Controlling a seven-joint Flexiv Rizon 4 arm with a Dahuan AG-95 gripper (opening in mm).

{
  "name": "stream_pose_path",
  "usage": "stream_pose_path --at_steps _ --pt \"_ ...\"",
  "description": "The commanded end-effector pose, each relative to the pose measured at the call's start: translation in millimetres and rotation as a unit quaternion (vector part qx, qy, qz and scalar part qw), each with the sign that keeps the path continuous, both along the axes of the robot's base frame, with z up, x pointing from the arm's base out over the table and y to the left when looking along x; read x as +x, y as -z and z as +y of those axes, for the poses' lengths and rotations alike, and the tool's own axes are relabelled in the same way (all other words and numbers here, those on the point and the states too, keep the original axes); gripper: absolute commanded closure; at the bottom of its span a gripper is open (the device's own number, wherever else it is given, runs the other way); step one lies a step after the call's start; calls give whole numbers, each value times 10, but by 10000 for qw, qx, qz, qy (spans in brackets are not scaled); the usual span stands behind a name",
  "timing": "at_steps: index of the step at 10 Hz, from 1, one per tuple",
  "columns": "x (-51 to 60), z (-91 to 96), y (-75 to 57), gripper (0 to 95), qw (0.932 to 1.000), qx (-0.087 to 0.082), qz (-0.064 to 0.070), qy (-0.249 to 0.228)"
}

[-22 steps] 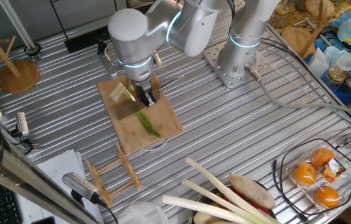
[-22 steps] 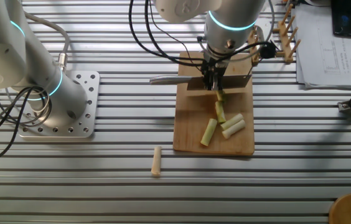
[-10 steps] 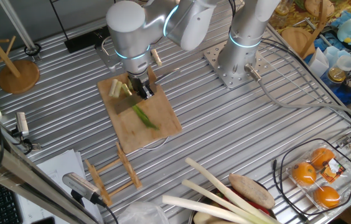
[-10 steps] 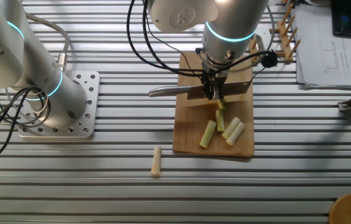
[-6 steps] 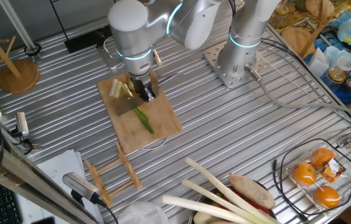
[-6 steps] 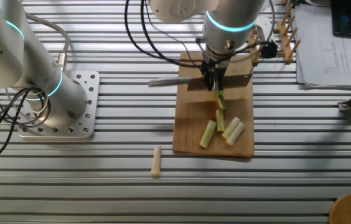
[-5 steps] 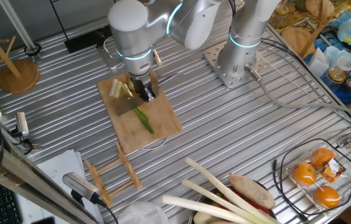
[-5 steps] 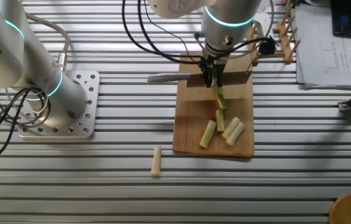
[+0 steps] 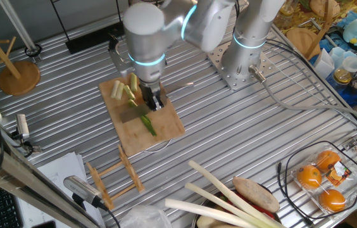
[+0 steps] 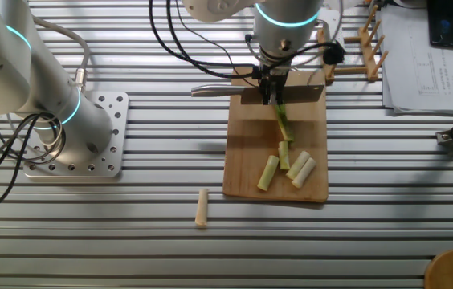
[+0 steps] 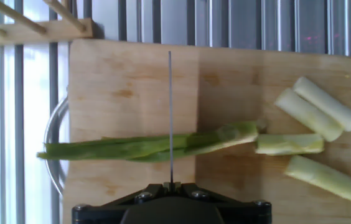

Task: Chop the scallions

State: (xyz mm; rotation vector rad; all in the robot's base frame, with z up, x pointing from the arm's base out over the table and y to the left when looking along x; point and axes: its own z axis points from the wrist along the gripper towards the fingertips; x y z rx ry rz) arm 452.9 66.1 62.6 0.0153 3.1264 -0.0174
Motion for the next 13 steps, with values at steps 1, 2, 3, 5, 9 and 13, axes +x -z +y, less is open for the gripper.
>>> stream_pose_path --at_steps 1,2,3,5,9,13 --pt "1 -65 -22 950 9999 -45 -112 -70" --pt "5 -83 -12 950 9999 -28 -138 -80" --pt "15 -91 17 950 9998 11 -149 -105" --pt "21 -103 59 950 9998 -7 -123 -165" --pt "30 -119 96 950 9997 -11 -93 -221" --pt "23 -175 72 950 9998 14 -26 -218"
